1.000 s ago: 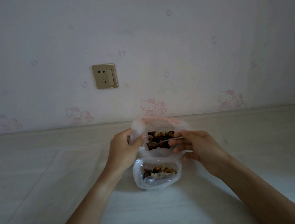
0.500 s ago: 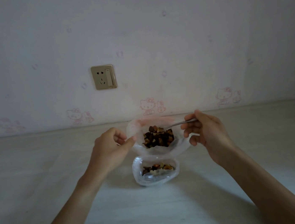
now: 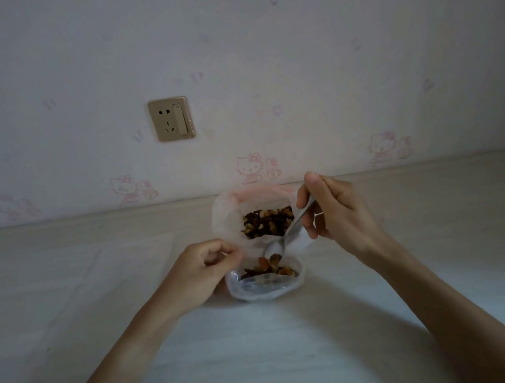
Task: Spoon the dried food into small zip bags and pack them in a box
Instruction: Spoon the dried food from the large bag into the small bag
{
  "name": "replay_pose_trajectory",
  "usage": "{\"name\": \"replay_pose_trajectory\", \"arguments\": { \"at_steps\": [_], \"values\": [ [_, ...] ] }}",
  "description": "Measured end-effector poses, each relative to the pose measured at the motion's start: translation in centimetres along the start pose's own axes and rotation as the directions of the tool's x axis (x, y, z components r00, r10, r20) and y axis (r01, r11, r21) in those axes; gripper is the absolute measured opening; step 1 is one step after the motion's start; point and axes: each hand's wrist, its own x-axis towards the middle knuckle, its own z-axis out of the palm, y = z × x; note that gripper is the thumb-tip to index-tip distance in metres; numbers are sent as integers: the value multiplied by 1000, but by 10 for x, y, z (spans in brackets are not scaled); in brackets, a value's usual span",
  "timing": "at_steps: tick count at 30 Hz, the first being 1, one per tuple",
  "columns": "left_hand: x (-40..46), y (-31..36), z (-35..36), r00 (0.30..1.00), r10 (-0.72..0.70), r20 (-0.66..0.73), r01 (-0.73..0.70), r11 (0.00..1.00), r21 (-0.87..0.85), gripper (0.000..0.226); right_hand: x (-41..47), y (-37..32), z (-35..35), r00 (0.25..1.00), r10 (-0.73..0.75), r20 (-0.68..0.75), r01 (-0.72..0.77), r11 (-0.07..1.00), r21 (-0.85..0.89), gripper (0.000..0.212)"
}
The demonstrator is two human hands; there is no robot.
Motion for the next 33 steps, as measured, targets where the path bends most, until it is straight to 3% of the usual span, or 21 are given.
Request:
{"name": "replay_pose_trajectory", "arguments": {
  "at_steps": [4,9,12,15,20,24,28,33],
  "values": [
    [1,-4,2,997,-63,39,68,986,-151,16,-4,-4,3,989,-144,37,143,990,11,46],
    [1,-9,4,995,-90,37,96,972,-214,17,-4,-5,4,986,-169,16,168,986,14,46],
    [1,-11,5,998,-61,25,64,985,-157,17,-2,-2,3,996,-65,-68,70,995,71,48],
    [2,-13,4,999,-41,8,42,994,-104,18,4,8,-3,973,137,-185,-107,981,163,48],
    [6,-17,-4,993,-116,-23,110,978,-179,39,10,20,-12,913,317,-259,-266,940,212,47],
    [17,-15,-10,970,-236,-55,216,946,-243,52,11,24,-10,912,298,-281,-275,954,119,47],
    [34,-7,-8,954,-290,-78,270,942,-198,58,11,26,-6,935,206,-289,-227,973,-41,49],
    [53,-1,8,969,-217,-116,198,967,-160,39,9,33,0,937,114,-330,-193,957,-218,48]
  ]
}}
